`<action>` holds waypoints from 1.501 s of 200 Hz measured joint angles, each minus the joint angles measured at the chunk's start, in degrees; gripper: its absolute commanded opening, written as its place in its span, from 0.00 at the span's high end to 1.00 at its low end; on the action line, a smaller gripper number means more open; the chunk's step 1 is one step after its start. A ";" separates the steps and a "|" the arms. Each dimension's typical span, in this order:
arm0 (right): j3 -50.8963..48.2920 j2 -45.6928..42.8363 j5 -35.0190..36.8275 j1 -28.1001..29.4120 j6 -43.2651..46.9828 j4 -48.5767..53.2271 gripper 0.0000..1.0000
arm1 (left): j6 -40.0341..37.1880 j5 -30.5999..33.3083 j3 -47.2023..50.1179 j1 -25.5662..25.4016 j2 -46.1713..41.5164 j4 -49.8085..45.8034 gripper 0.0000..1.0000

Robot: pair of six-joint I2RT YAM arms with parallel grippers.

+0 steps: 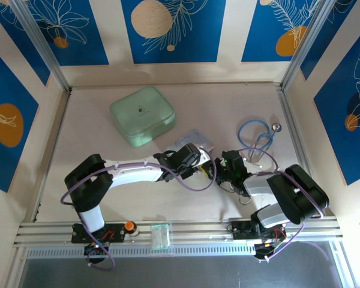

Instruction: Unlock a padlock with a key

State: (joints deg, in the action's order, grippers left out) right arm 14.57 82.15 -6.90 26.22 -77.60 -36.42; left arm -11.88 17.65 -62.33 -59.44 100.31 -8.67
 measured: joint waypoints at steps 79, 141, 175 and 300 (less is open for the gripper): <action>0.96 0.70 -4.76 -7.54 2.73 2.19 1.00 | -0.20 0.98 0.57 -0.11 -0.26 0.57 0.52; 4.74 0.66 -10.19 -5.44 10.69 15.98 1.00 | 0.90 4.31 0.31 0.39 -0.39 -2.60 0.25; 9.81 0.74 -12.37 -5.42 18.16 28.81 1.00 | 1.18 7.56 0.42 1.51 -0.79 -5.99 0.13; 23.45 4.42 -10.40 -6.19 40.39 62.62 0.94 | 15.21 17.51 8.85 7.76 -6.67 -8.24 0.01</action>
State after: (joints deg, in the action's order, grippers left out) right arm 38.02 86.56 -17.30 20.03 -37.21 26.20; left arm 3.33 35.16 -53.47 -51.68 93.65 -16.91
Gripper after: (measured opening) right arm 0.128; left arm 0.993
